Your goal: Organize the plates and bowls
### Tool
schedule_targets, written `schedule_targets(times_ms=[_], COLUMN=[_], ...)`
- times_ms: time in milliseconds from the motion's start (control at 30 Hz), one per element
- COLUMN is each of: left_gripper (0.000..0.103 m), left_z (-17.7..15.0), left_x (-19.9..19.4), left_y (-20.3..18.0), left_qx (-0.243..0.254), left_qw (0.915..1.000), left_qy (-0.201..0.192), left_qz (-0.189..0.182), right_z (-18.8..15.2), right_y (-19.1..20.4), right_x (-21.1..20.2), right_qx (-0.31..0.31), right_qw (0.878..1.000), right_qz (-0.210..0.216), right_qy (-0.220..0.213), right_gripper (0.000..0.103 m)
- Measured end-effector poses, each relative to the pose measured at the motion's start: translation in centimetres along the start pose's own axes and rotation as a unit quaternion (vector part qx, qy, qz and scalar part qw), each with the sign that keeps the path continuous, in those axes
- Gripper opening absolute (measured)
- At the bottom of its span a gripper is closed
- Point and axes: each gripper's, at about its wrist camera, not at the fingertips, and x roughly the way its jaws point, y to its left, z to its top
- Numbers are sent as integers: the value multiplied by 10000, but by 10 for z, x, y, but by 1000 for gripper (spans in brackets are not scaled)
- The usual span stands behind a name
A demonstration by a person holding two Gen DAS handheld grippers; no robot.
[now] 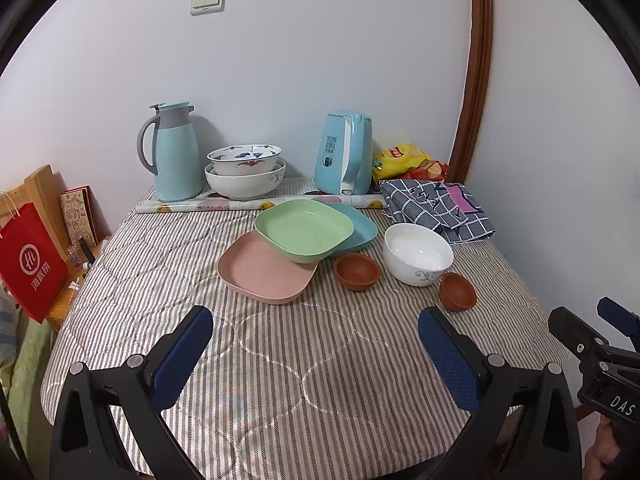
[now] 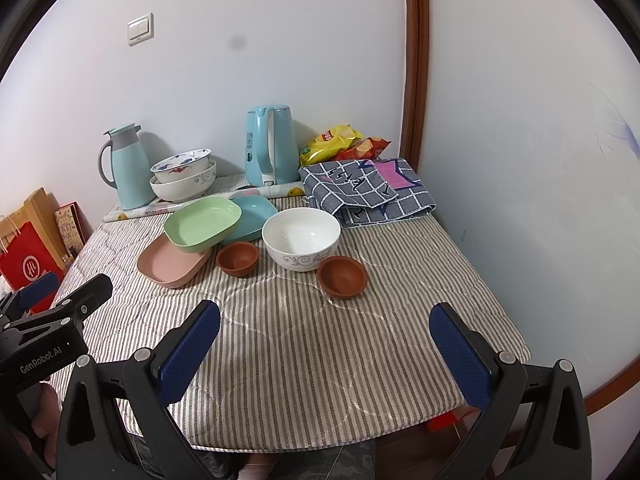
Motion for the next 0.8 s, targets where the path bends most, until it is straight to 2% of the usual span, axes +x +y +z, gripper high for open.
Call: schedule_targets(times_ms=[600,800], left_gripper=[103,103], left_z=[9,14], left_x=[12,27], left_y=[1,7], left_qx=[16,-87], left_qw=[10000,9999], left_qy=[31,126], left_qz=[2,-29], right_z=[2,7], right_y=[8,10], right_x=[13,27], right_qx=[-217,-120], right_qw=[9995,9993], right_qz=[-125,52], right_qy=[212,341], right_gripper=[103,103])
